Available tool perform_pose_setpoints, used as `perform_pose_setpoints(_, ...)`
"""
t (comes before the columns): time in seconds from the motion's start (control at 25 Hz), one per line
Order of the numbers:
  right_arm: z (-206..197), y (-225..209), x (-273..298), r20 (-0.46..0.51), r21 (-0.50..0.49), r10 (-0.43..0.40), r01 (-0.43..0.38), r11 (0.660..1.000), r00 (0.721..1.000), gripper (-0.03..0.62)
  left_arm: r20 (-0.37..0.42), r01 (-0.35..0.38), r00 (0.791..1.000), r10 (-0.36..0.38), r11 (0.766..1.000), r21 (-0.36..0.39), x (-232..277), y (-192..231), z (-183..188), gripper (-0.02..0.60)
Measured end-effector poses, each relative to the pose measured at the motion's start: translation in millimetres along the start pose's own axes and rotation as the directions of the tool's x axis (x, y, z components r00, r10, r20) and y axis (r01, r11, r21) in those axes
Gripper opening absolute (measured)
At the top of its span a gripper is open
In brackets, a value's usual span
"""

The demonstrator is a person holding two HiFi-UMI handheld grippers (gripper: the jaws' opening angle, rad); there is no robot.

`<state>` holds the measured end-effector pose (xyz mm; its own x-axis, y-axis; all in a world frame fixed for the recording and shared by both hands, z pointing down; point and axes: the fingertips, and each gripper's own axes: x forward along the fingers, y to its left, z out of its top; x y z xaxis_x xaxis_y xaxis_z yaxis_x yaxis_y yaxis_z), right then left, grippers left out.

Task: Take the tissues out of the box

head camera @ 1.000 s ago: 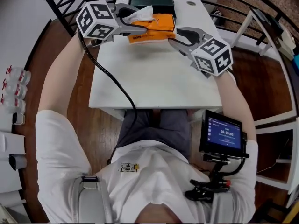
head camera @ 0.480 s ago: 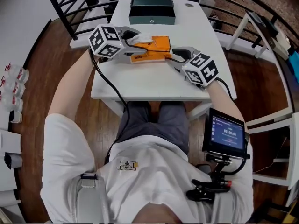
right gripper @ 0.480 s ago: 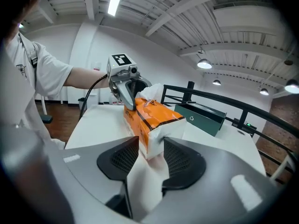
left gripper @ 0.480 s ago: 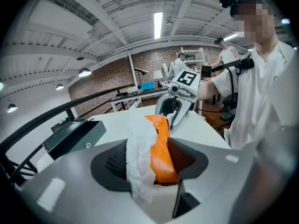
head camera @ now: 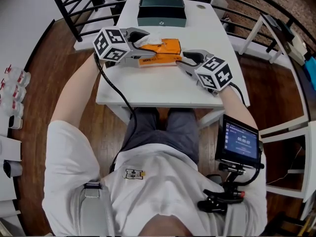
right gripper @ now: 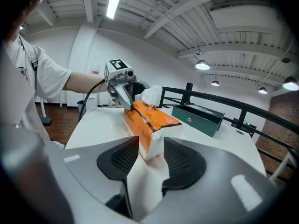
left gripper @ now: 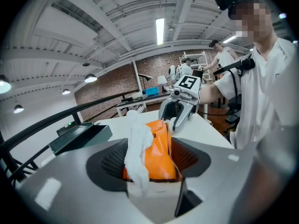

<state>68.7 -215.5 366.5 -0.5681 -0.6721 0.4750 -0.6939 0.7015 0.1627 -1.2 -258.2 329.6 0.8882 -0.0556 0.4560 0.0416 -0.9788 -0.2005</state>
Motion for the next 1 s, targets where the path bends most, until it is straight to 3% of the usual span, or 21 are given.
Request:
perform_pose_setpoints(0.12, 4.8, -3.7, -10.3, 0.042, 0.022, -0.009, 0.008, 1.0, 0.999, 0.164, 0.074, -0.061, 0.995, 0.06, 0.998, 0.009, -20.1, 4.4, 10.5, 0.29)
perform_pose_setpoints(0.24, 10.1, -1.2, -26.2, 0.095, 0.066, 0.018, -0.025, 0.998, 0.995, 0.164, 0.216, -0.098, 0.971, 0.104, 0.995, -0.035, -58.4, -9.6, 31.7, 0.288)
perform_pose_setpoints(0.4, 11.3, 21.9, -46.3, 0.146, 0.112, 0.12, -0.137, 0.984, 0.982, 0.153, 0.332, -0.048, 0.941, 0.07, 0.996, -0.074, -78.4, -66.1, 39.3, 0.219)
perform_pose_setpoints(0.52, 9.4, 41.5, -52.7, 0.16, 0.122, 0.183, -0.203, 0.971, 0.97, 0.134, 0.33, -0.007, 0.943, 0.038, 0.996, -0.094, -65.4, -97.5, 33.7, 0.125)
perform_pose_setpoints(0.64, 12.7, 55.9, -55.8, 0.179, 0.116, 0.231, -0.254, 0.96, 0.956, 0.068, 0.289, 0.001, 0.957, 0.032, 0.993, -0.115, -49.8, -108.6, 25.3, 0.0)
perform_pose_setpoints(0.8, 20.6, 67.2, -60.4, 0.209, 0.13, 0.282, -0.313, 0.941, 0.936, 0.007, 0.284, 0.054, 0.959, 0.005, 0.979, -0.199, -45.5, -114.7, 23.6, 0.0)
perform_pose_setpoints(0.88, 24.5, 71.8, -63.4, 0.22, 0.138, 0.303, -0.337, 0.931, 0.927, 0.0, 0.308, 0.089, 0.951, -0.005, 0.961, -0.261, -49.5, -115.2, 27.2, 0.0)
perform_pose_setpoints(1.0, 29.4, 73.8, -67.6, 0.236, 0.136, 0.31, -0.347, 0.928, 0.921, 0.0, 0.299, 0.084, 0.954, 0.004, 0.955, -0.283, -51.7, -114.0, 29.2, 0.0)
